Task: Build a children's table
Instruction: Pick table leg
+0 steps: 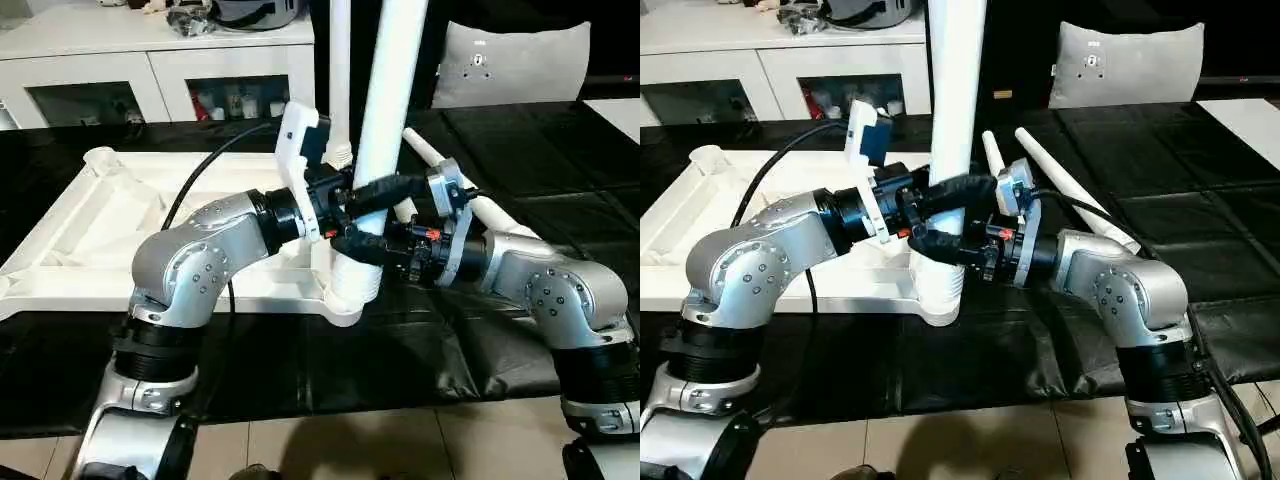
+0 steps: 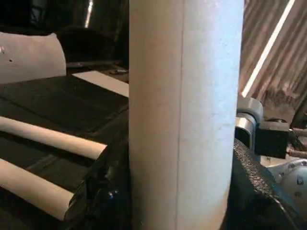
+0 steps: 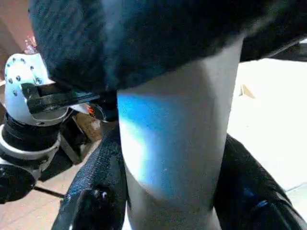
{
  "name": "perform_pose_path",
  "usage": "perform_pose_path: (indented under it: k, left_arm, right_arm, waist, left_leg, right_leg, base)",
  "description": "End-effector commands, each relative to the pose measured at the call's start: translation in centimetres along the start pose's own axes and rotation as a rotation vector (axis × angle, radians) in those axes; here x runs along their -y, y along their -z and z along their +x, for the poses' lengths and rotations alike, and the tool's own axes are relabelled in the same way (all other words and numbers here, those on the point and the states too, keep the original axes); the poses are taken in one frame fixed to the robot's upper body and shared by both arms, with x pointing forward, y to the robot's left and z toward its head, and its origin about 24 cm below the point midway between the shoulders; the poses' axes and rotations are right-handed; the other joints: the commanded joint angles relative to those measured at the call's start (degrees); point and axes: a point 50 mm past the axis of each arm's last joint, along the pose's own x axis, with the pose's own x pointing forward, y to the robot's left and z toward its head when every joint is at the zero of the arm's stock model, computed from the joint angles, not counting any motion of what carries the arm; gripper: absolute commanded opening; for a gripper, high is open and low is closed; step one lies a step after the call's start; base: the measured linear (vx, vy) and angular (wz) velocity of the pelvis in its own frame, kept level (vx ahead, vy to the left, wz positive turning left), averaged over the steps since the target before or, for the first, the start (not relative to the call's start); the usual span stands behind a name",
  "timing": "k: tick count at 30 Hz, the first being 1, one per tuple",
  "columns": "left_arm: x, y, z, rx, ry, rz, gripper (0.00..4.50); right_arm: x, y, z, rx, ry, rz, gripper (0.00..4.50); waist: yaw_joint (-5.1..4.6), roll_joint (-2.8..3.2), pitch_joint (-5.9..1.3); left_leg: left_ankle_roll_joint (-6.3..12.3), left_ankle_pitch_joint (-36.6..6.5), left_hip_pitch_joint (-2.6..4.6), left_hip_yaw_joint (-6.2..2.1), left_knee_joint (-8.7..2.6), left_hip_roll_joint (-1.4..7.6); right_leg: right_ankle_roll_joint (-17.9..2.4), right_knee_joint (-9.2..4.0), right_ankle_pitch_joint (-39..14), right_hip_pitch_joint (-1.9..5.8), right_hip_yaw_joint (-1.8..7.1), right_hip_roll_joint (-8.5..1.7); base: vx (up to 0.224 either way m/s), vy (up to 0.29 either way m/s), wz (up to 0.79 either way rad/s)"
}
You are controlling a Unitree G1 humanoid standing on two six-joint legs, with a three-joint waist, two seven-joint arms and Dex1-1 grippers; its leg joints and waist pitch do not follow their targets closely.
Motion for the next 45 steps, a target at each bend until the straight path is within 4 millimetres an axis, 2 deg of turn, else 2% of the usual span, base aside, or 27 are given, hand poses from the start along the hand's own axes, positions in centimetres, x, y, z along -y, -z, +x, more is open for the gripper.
perform_pose_path:
  k: [1, 5, 13, 15, 16, 17, 23, 25, 26, 28, 29, 34, 35, 40, 41, 45]
  left_arm:
    - [1.3, -1.7, 0.3, 0.082, 0.079, 0.019, 2.61]
    - [1.2, -1.2, 0.3, 0.034, 0.059, 0.055, 2.61]
    - [0.2, -0.3, -0.6, -0.040, 0.021, 0.102, 2.61]
    - [0.0, 0.2, -1.1, -0.053, 0.032, 0.114, 2.61]
    - [0.0, 0.3, -1.1, -0.052, 0.036, 0.114, 2.61]
    - [-0.1, 0.7, -1.6, -0.046, 0.063, 0.104, 2.61]
    - [-0.1, 1.6, -2.3, -0.024, 0.100, 0.054, 2.61]
    - [-0.2, 1.9, -2.5, 0.004, 0.114, 0.015, 2.61]
    - [-0.2, 2.0, -2.6, 0.009, 0.119, 0.007, 2.61]
    - [-0.2, 2.1, -2.7, 0.004, 0.124, 0.008, 2.61]
    - [-0.1, 2.8, -2.8, -0.057, 0.141, 0.040, 2.61]
    - [-0.1, 4.0, -3.4, -0.177, 0.168, 0.098, 2.61]
    - [-0.2, 4.2, -3.5, -0.186, 0.167, 0.099, 2.78]
    - [-0.2, 4.0, -3.8, -0.137, 0.184, 0.052, 3.07]
    - [-0.1, 3.6, -3.8, -0.073, 0.197, 0.017, 3.33]
    - [0.0, 2.3, -3.7, 0.119, 0.221, -0.078, 3.39]
  right_arm:
    - [0.7, 1.4, 0.2, -0.064, 0.075, 0.027, 1.91]
    - [0.9, 1.8, 0.3, -0.080, 0.105, 0.013, 1.91]
    - [1.1, 2.4, 0.4, -0.096, 0.123, -0.007, 1.91]
    - [1.3, 3.0, 0.4, -0.099, 0.135, -0.024, 1.91]
    - [1.3, 3.1, 0.4, -0.100, 0.137, -0.028, 1.91]
    - [1.3, 3.7, 0.4, -0.093, 0.143, -0.034, 1.91]
    - [0.9, 5.2, 0.5, -0.083, 0.134, -0.010, 1.91]
    - [0.5, 5.7, 0.6, -0.077, 0.118, 0.000, 1.91]
    - [0.4, 5.8, 0.7, -0.073, 0.115, 0.002, 1.91]
    - [0.3, 5.9, 0.7, -0.072, 0.113, 0.001, 1.91]
    - [0.3, 6.2, 0.7, -0.083, 0.120, -0.007, 1.91]
    - [0.5, 6.7, 0.6, -0.115, 0.136, -0.033, 1.91]
    - [0.5, 6.7, 0.6, -0.118, 0.137, -0.035, 1.91]
    - [0.3, 6.9, 0.6, -0.116, 0.129, -0.035, 1.91]
    - [0.2, 6.7, 0.6, -0.103, 0.121, -0.034, 1.91]
    - [0.0, 6.0, 0.8, -0.042, 0.094, -0.019, 1.91]
  waist:
    - [0.11, -1.54, -4.63]
    - [0.03, -1.53, -4.57]
    - [-0.07, -1.43, -4.61]
    - [-0.08, -1.39, -4.60]
    - [-0.10, -1.64, -4.57]
    - [-0.13, -1.46, -4.61]
    - [-0.25, -1.39, -4.49]
    - [-0.21, -1.22, -4.37]
    - [-0.28, -1.40, -4.33]
    - [-0.38, -1.27, -4.32]
    - [-0.40, -1.40, -4.28]
    - [-0.74, -1.25, -4.08]
    - [-0.76, -1.27, -4.10]
    - [-0.61, -1.35, -4.24]
    - [-0.61, -1.33, -4.26]
    - [-0.53, -1.52, -4.34]
  left_leg:
    - [1.15, -11.18, 1.40, -0.79, -3.61, 2.01]
    - [0.90, -12.01, 1.47, -0.85, -3.65, 1.97]
    - [0.86, -11.71, 1.39, -0.91, -3.77, 2.09]
    - [0.83, -11.97, 1.42, -0.86, -3.80, 2.09]
    - [0.80, -11.91, 1.34, -0.85, -3.80, 2.09]
    - [0.71, -11.96, 1.39, -0.86, -3.84, 2.16]
    - [0.43, -13.43, 1.60, -0.85, -4.02, 2.22]
    - [0.26, -14.31, 1.69, -0.87, -4.07, 2.23]
    - [0.16, -14.65, 1.52, -0.86, -4.09, 2.13]
    - [-0.05, -15.52, 1.68, -0.98, -4.19, 2.16]
    - [-0.09, -16.01, 1.70, -0.98, -4.21, 2.15]
    - [-0.85, -18.14, 1.88, -1.20, -4.42, 2.16]
    - [-1.02, -18.23, 1.90, -1.19, -4.40, 2.14]
    - [-0.84, -17.40, 1.82, -1.09, -4.35, 2.20]
    - [-0.84, -17.49, 1.79, -1.12, -4.41, 2.23]
    - [-0.30, -16.99, 1.70, -0.88, -4.17, 2.12]
  right_leg:
    - [-8.78, -4.88, -22.35, 2.48, 1.63, -3.52]
    - [-8.15, -5.04, -23.84, 2.35, 1.61, -3.53]
    - [-8.19, -4.90, -22.68, 2.29, 1.69, -3.52]
    - [-8.24, -4.88, -22.63, 2.26, 1.75, -3.58]
    - [-8.32, -4.85, -22.56, 2.28, 1.76, -3.62]
    - [-8.41, -4.81, -22.33, 2.25, 1.79, -3.63]
    - [-8.79, -4.83, -22.61, 2.13, 1.85, -3.56]
    - [-8.43, -4.98, -23.94, 2.01, 1.87, -3.61]
    - [-8.05, -5.10, -24.81, 2.09, 1.86, -3.63]
    - [-7.68, -5.18, -25.78, 1.92, 1.81, -3.54]
    - [-7.42, -5.40, -26.57, 1.87, 1.81, -3.60]
    - [-5.87, -5.60, -29.73, 1.56, 1.85, -3.63]
    - [-5.91, -5.57, -29.82, 1.56, 1.88, -3.65]
    - [-7.00, -5.31, -27.63, 1.62, 2.02, -3.67]
    - [-7.27, -5.20, -27.08, 1.68, 1.96, -3.61]
    - [-8.35, -5.28, -26.11, 1.81, 1.96, -3.67]
  base:
    - [0.000, 0.000, 0.00]
    - [0.000, 0.000, 0.00]
    - [0.000, 0.000, 0.00]
    - [0.000, 0.000, 0.00]
    - [0.000, 0.000, 0.00]
    - [0.000, 0.000, 0.00]
    - [0.000, 0.000, 0.00]
    - [0.000, 0.000, 0.00]
    - [0.000, 0.000, 0.00]
    - [0.000, 0.000, 0.00]
    - [0.000, 0.000, 0.00]
    - [0.000, 0.000, 0.00]
    - [0.000, 0.000, 0.00]
    - [0.000, 0.000, 0.00]
    - [0.000, 0.000, 0.00]
    - [0.000, 0.000, 0.00]
